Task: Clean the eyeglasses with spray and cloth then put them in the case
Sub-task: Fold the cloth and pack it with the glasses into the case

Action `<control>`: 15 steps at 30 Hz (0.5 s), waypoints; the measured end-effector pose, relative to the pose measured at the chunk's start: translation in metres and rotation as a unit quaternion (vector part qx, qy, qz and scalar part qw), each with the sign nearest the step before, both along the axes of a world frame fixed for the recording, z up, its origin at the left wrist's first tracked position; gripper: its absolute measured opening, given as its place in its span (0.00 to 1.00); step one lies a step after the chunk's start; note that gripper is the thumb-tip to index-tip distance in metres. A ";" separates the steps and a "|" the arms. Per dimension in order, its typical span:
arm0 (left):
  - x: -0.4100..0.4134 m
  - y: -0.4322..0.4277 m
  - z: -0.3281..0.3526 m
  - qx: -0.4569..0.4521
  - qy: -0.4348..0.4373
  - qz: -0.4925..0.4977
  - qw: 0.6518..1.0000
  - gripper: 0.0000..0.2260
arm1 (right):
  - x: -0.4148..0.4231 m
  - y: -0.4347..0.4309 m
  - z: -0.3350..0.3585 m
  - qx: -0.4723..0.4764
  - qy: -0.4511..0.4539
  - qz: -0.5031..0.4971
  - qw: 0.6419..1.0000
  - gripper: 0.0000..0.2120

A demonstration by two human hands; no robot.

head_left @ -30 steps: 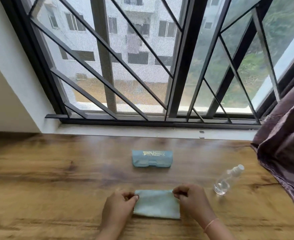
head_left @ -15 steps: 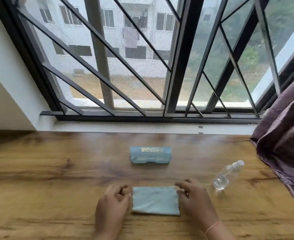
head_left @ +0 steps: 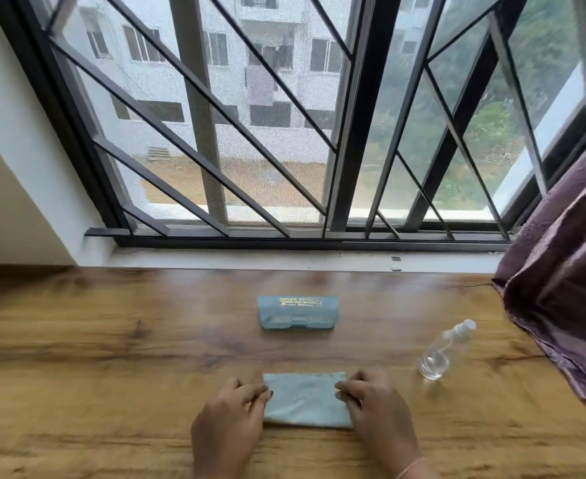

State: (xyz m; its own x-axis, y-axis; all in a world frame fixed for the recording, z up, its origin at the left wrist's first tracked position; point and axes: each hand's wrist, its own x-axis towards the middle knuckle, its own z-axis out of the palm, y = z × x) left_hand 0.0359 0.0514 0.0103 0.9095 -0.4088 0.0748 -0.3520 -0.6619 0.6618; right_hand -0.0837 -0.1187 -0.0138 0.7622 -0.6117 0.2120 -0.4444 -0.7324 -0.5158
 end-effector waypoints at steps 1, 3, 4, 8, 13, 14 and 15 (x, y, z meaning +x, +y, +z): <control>-0.004 0.002 0.000 -0.005 -0.003 0.024 1.000 0.02 | 0.007 0.002 0.005 -0.003 0.002 0.007 1.000 0.05; -0.014 0.008 -0.004 -0.013 0.007 0.055 0.998 0.06 | 0.026 0.007 0.013 0.003 0.000 0.038 0.999 0.04; -0.018 0.011 -0.008 -0.012 0.012 0.052 0.999 0.09 | 0.036 0.011 0.017 0.013 -0.002 0.061 0.998 0.05; -0.023 0.016 -0.023 -0.004 0.013 0.004 1.000 0.14 | 0.079 0.026 0.025 0.031 0.035 0.130 0.990 0.08; -0.022 0.015 -0.036 0.024 0.027 -0.002 0.999 0.13 | 0.106 0.033 0.012 0.027 0.154 0.164 0.974 0.12; -0.022 0.014 -0.038 0.026 0.024 -0.003 0.999 0.13 | 0.107 0.034 0.009 0.019 0.162 0.168 0.972 0.13; -0.021 0.014 -0.040 0.022 0.021 -0.002 1.000 0.13 | 0.108 0.035 0.008 0.011 0.165 0.171 0.971 0.13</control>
State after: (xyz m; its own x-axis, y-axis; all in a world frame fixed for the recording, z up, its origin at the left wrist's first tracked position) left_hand 0.0144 0.0653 -0.0296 0.9100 -0.4142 0.0186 -0.3268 -0.6891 0.6468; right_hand 0.0242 -0.0842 -0.0061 0.9459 -0.3122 -0.0879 -0.3204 -0.8569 -0.4038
